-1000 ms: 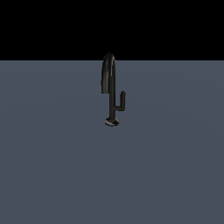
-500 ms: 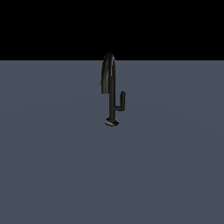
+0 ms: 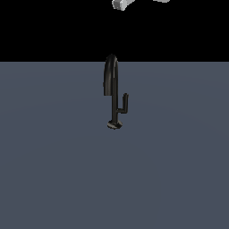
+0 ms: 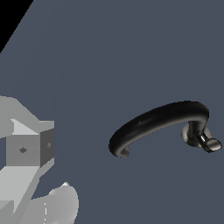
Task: Turn on the faucet by rotating a designated handle.
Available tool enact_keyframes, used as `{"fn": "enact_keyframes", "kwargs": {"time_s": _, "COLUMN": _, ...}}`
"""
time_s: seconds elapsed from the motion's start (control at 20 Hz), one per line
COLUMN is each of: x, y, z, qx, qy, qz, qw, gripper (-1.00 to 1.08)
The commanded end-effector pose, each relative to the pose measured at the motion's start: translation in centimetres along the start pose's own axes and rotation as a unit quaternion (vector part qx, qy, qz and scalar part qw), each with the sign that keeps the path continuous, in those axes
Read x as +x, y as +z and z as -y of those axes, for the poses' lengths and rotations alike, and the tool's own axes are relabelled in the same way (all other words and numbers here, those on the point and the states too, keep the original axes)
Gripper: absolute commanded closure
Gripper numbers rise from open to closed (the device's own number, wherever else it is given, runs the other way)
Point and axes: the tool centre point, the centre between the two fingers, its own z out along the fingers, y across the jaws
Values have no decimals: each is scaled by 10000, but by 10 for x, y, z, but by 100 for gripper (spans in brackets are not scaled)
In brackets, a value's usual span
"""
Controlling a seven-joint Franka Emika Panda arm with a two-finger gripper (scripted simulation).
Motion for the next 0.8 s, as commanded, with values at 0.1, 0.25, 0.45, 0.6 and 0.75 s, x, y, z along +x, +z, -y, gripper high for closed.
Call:
{"fn": "enact_keyframes", "kwargs": {"time_s": 0.1, "x": 31, "y": 3, "z": 4, "qx": 370, "qy": 370, "qz": 345, "qw": 9980, "gripper": 108}}
{"fn": "enact_keyframes", "kwargs": {"time_s": 0.25, "x": 53, "y": 7, "z": 6, "qx": 623, "qy": 624, "qz": 581, "qw": 9944, "gripper": 108}}
{"fn": "enact_keyframes", "kwargs": {"time_s": 0.45, "x": 82, "y": 13, "z": 7, "qx": 971, "qy": 972, "qz": 906, "qw": 9864, "gripper": 108}}
{"fn": "enact_keyframes", "kwargs": {"time_s": 0.6, "x": 105, "y": 19, "z": 6, "qx": 1243, "qy": 1243, "qz": 1160, "qw": 9776, "gripper": 108}}
{"fn": "enact_keyframes", "kwargs": {"time_s": 0.75, "x": 128, "y": 27, "z": 5, "qx": 1524, "qy": 1524, "qz": 1423, "qw": 9661, "gripper": 108}}
